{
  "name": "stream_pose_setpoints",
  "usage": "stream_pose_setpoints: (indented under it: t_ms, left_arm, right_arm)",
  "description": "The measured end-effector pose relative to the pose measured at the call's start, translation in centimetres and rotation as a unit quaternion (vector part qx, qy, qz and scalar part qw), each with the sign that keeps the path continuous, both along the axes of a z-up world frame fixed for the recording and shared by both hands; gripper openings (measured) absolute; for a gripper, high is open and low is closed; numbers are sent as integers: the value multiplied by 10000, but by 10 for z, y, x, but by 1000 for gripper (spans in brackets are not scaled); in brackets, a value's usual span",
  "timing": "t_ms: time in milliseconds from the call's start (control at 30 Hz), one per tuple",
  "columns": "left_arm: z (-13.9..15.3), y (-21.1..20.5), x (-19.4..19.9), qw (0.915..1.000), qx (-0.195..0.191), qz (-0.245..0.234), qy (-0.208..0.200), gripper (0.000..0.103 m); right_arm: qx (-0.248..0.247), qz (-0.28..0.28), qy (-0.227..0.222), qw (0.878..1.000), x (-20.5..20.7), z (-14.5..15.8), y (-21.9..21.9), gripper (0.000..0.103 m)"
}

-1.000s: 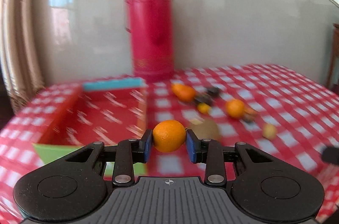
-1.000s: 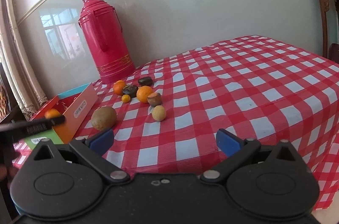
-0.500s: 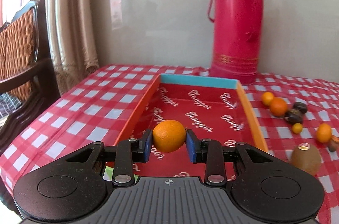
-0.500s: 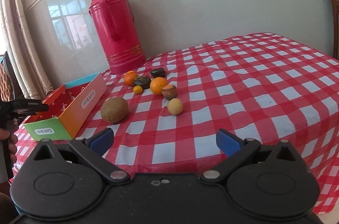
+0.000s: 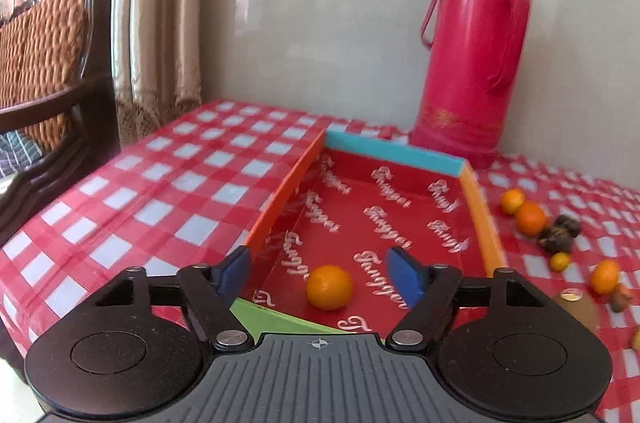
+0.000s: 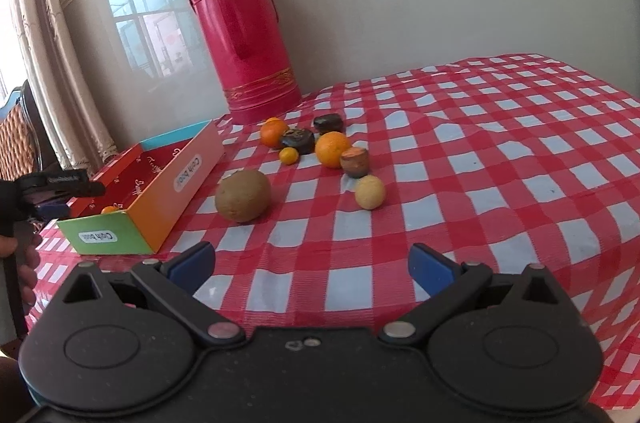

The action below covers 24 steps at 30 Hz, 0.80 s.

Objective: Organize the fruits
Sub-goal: 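Grasp the brown kiwi with the right tool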

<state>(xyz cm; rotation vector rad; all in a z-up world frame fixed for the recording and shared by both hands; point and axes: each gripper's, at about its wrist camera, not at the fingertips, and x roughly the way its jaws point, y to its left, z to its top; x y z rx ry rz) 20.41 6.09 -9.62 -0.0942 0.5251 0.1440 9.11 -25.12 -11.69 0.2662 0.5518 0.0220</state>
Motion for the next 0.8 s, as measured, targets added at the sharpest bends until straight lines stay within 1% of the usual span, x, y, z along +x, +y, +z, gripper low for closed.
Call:
stream_pose_setpoints:
  t_ms: [67, 100, 133, 267, 300, 333, 433, 567, 633, 700, 800]
  left_arm:
    - [6, -2, -12, 9996, 213, 23, -178, 89]
    - [8, -1, -17, 9995, 215, 38, -237, 92]
    - [9, 2, -23, 9994, 180, 63, -292, 95]
    - [10, 20, -42, 9991, 99, 172, -364, 97]
    - [9, 24, -47, 9990, 120, 220, -370, 99]
    - [6, 29, -53, 9987, 173, 288, -390, 103]
    - [-2, 44, -63, 9984, 150, 392, -375, 103]
    - [-10, 62, -72, 9978, -36, 565, -356, 103]
    - [-9, 67, -76, 9969, -31, 605, -492, 103]
    - [-11, 71, -80, 9964, 62, 623, -576, 103]
    - [-11, 76, -85, 9956, 110, 685, -632, 103]
  right_arm:
    - [-17, 83, 22, 10000, 4, 0, 4, 98]
    - [-32, 128, 37, 9999, 6, 0, 7, 98]
    - [-52, 178, 54, 9998, 7, 0, 10, 98]
    - [-194, 410, 118, 9989, 19, 2, 25, 98]
    - [-224, 443, 124, 9987, 23, 3, 29, 98]
    - [-239, 470, 133, 9985, 28, 4, 32, 98]
    - [-319, 433, 157, 9984, 46, 7, 42, 98]
    - [-768, 325, 127, 9964, 69, 11, 59, 98]
    - [-854, 418, 157, 9953, 81, 11, 65, 98]
    - [-808, 486, 230, 9953, 94, 9, 69, 97]
    - [-723, 555, 318, 9953, 111, 7, 73, 83]
